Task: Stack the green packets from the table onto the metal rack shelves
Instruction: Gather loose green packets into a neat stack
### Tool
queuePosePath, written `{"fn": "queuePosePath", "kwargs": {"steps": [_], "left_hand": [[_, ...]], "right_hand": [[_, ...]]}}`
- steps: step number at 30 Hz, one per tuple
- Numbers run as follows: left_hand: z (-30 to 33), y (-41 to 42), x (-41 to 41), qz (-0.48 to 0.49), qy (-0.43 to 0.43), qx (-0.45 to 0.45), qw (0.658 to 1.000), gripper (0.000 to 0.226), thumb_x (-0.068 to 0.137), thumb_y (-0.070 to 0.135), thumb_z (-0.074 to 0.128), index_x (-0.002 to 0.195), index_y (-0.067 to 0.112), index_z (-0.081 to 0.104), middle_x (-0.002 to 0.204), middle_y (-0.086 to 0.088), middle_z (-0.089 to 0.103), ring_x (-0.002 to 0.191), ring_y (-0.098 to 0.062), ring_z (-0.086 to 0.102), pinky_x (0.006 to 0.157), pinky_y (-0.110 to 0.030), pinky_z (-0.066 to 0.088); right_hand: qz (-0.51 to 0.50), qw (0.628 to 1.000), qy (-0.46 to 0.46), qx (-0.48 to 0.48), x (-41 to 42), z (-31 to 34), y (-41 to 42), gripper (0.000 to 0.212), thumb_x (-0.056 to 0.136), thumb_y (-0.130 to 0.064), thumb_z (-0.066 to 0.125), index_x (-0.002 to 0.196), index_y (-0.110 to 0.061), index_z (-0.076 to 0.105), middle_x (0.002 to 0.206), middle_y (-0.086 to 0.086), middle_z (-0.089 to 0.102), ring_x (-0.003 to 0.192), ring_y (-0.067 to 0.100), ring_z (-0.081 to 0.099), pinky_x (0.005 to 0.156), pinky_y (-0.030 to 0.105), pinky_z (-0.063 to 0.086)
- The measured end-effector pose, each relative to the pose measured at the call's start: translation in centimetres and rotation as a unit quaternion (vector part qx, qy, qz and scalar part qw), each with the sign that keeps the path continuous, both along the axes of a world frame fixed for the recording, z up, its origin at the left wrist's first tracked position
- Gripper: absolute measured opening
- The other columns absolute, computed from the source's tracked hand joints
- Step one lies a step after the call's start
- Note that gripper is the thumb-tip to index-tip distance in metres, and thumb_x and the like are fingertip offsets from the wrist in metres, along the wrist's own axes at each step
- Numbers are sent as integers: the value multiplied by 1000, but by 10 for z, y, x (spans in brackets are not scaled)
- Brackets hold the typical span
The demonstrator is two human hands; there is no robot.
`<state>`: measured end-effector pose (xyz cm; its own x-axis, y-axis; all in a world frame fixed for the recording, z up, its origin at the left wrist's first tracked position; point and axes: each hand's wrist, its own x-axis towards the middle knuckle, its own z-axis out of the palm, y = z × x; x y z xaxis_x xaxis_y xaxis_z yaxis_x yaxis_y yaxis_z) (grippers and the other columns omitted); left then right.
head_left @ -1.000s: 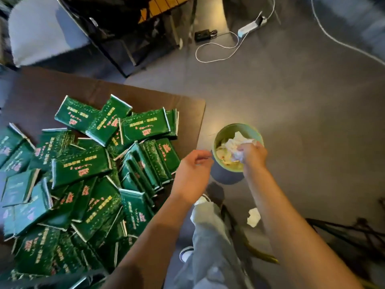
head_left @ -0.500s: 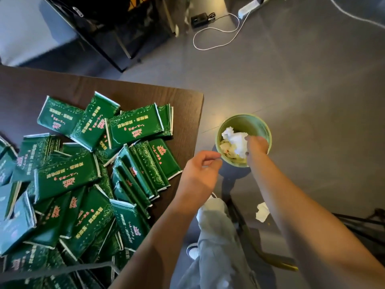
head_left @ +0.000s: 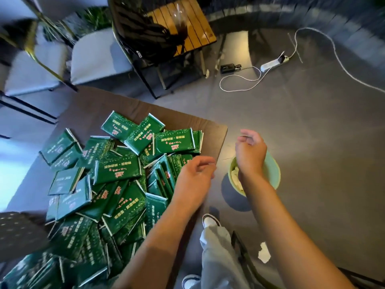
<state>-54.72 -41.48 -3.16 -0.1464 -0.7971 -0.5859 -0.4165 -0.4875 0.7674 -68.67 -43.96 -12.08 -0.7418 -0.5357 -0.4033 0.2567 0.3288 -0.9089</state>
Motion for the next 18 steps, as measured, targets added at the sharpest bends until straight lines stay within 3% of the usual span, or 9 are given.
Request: {"fn": "queuePosePath", "kwargs": {"steps": [4,9,12,18], "left_hand": [[28,8,42,72,2,-35,997,16,96,16,63,93,29,71,84,0,72,76,-12,64,85,-45,57],[50,34,113,172,-5,-70,983,20,93,14,65,85,31,72,83,2,73,74,-11,65,81,-44,56],[62,60,163,229,-4,-91,969,20,94,14,64,87,31,72,85,2,73,75,-12,66,87,-48,58],[69,134,257,349,-35,-125,928,22,95,17,62,89,36,72,87,7,74,85,-16,68,84,-40,58]], "right_hand": [[101,993,42,-52,55,50,1,50,83,16,44,88,-30,62,83,-5,62,76,6,58,68,19,44],[256,961,47,-88,141,91,23,48,78,19,43,91,-22,64,85,2,60,76,11,55,69,21,44],[337,937,52,-77,192,106,40,44,78,16,45,89,-22,64,85,3,61,77,12,56,71,26,45],[474,878,26,-58,288,116,90,39,78,17,45,85,-15,64,85,3,61,77,15,54,63,24,42]]}}
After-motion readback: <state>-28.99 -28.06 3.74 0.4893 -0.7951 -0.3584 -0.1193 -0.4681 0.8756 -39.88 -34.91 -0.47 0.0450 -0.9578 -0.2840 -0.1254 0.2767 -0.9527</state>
